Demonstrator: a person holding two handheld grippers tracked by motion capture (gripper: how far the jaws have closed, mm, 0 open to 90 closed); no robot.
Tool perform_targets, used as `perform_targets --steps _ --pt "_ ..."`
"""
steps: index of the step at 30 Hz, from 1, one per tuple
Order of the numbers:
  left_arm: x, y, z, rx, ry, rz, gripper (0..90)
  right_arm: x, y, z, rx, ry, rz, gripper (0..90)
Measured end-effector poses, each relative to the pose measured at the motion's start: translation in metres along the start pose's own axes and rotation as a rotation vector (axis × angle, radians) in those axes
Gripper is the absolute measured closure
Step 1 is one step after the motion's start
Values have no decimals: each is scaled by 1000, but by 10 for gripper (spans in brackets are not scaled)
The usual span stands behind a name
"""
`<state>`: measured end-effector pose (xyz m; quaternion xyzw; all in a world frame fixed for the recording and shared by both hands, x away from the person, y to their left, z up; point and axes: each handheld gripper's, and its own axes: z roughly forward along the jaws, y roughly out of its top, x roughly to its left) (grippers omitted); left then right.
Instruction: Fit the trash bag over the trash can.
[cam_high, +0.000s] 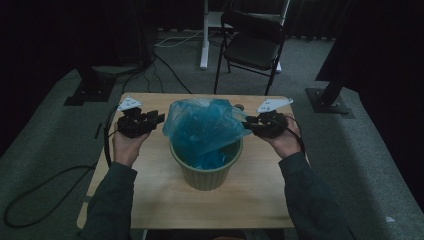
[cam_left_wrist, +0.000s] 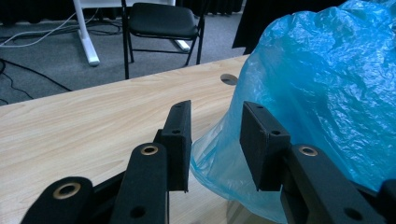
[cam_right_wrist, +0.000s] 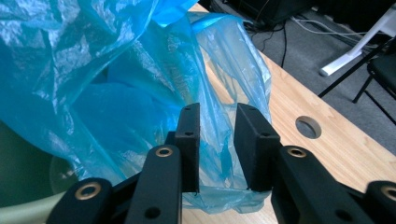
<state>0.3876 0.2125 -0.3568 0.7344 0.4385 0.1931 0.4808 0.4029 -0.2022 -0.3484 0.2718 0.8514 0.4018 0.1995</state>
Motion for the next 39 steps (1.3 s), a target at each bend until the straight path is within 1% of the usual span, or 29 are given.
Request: perform_targets --steps 8,14,16,22,26,34,39 --pt "-4 0 1 -4 -26 16 595 -1 2 -2 -42 -15 27 606" --pt "-5 1 0 -2 -45 26 574 -2 1 -6 -51 -12 28 599" --pt "-5 1 0 -1 -45 31 567 -1 1 -8 -50 -7 30 599" --pt "-6 2 -1 -15 -78 28 545 1 2 -15 -53 -6 23 599" --pt "-8 3 -3 -20 -75 33 536 3 2 -21 -51 -6 11 599" --pt "-4 2 -11 -25 -57 24 536 8 3 -33 -55 -2 -8 607" --pt "-5 2 -17 -32 -57 28 536 13 3 -41 -51 7 -23 621"
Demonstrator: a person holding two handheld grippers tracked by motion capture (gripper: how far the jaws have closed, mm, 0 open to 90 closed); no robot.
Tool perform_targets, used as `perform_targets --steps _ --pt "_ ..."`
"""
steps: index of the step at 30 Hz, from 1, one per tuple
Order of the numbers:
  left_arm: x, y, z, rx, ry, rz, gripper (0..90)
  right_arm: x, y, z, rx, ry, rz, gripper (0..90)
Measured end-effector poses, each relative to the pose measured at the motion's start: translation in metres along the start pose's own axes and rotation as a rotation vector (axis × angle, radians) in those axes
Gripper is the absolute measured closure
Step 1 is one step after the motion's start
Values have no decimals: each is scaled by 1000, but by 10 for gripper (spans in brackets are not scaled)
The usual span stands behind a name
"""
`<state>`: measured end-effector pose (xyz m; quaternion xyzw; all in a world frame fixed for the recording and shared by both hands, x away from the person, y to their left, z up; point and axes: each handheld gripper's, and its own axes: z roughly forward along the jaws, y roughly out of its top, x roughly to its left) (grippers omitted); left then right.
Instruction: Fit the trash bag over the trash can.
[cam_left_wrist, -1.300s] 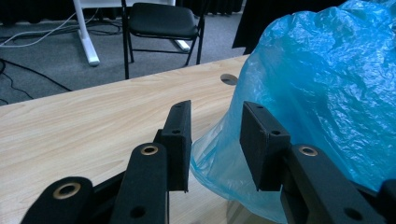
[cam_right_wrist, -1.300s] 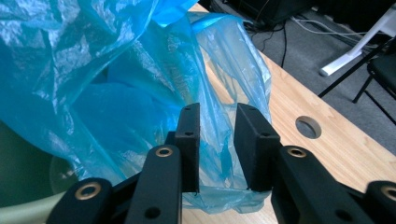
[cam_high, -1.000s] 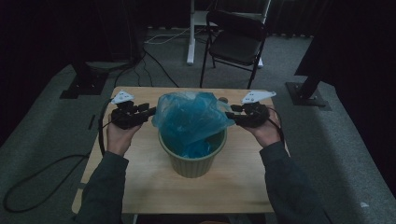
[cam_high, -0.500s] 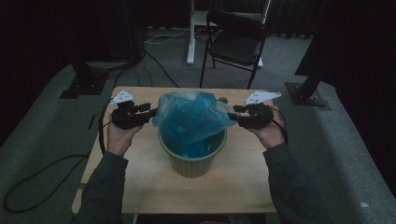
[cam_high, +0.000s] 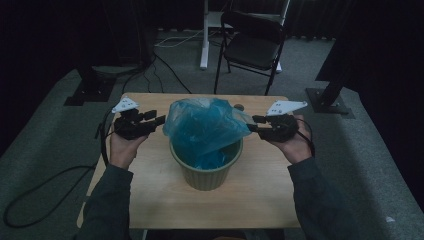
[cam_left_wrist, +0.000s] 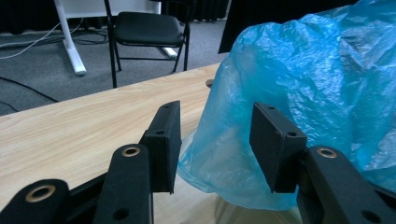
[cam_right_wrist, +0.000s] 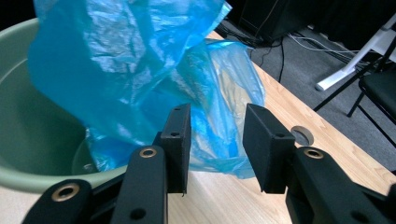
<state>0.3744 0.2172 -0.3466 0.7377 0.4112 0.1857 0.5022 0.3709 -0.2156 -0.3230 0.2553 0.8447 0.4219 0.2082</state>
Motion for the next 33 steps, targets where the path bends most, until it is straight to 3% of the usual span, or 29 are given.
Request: perform_targets --steps 14,27,30,33 --pt "-8 7 -9 -23 -41 15 530 11 4 -10 -7 50 -33 641" --pt "-20 10 5 3 -86 35 521 23 4 1 0 113 -51 642" --pt "-23 10 9 14 -91 43 538 23 4 4 0 121 -50 659" --pt "-25 10 11 23 -81 48 620 24 5 5 3 137 -56 719"
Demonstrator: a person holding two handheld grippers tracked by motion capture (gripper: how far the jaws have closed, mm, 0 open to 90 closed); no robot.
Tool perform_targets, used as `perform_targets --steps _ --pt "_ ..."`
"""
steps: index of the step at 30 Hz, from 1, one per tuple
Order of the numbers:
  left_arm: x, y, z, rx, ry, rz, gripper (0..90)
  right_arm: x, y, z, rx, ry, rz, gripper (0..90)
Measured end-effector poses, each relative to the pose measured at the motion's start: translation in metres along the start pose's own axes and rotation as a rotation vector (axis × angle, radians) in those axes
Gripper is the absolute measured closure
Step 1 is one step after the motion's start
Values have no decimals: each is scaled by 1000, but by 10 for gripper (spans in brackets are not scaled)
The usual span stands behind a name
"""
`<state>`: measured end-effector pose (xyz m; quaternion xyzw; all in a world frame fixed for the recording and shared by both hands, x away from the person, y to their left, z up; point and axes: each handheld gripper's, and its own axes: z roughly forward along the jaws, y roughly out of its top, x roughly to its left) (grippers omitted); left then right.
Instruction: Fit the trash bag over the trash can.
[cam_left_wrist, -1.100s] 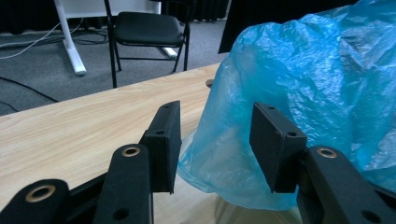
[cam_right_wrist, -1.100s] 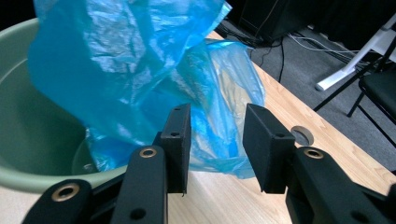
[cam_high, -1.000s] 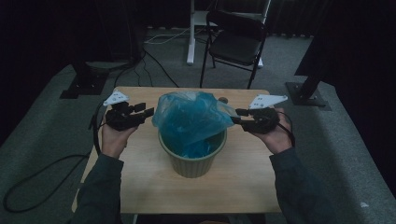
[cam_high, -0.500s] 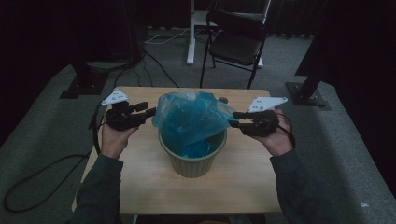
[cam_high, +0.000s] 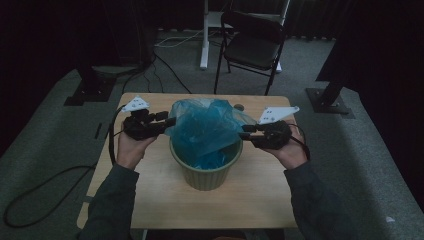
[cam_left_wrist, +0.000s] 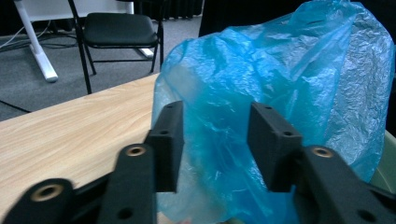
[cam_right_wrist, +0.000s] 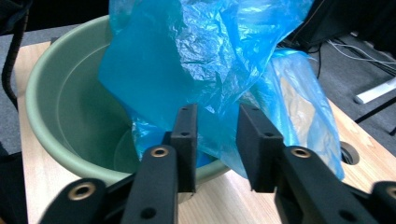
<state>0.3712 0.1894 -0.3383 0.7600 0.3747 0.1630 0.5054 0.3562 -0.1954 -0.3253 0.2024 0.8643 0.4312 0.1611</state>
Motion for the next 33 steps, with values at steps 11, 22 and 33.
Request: perform_targets --steps 11,22,33 --pt "-1 -9 -2 20 20 -8 886 4 -5 2 28 26 -9 854" --pt "-6 -9 -12 -9 14 -9 801 7 -9 1 38 37 -19 883" --pt "-7 3 -2 -5 -39 -27 529 8 -7 3 36 39 -24 881"
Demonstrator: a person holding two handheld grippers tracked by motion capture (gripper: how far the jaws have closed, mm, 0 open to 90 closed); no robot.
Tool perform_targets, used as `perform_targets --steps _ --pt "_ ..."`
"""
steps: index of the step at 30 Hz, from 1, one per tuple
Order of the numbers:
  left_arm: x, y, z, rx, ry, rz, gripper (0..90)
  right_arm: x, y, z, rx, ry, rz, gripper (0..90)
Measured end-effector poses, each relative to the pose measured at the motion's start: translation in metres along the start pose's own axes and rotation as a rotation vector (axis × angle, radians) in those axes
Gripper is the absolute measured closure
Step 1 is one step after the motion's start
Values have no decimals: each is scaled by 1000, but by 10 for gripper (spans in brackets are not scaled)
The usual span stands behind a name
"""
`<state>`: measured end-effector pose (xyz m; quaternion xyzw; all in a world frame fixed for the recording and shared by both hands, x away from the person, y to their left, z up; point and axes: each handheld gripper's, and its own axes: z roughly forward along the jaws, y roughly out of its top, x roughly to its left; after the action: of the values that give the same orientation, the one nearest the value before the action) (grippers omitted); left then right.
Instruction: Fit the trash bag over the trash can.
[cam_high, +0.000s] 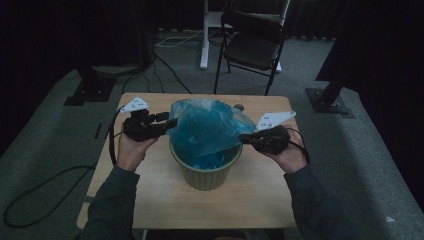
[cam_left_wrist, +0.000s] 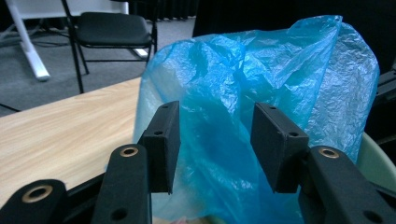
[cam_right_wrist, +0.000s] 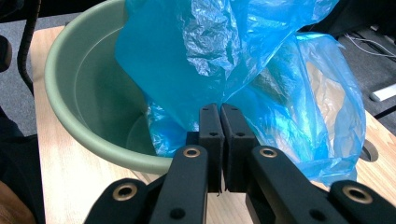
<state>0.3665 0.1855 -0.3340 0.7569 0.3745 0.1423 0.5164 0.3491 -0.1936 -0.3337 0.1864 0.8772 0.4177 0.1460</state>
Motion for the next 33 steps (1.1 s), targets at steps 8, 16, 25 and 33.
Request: perform_targets --steps 8,16,25,33 --pt "-3 -10 2 28 16 1 890 1 -2 -1 8 7 -4 886" --pt "-6 -28 -4 66 12 6 895 7 -13 0 31 25 -4 893" --pt "-6 -49 -17 81 5 -25 895 12 -25 -4 45 40 -3 899" --pt "-3 -67 -25 89 7 -58 895 22 -26 -1 51 73 -23 900"
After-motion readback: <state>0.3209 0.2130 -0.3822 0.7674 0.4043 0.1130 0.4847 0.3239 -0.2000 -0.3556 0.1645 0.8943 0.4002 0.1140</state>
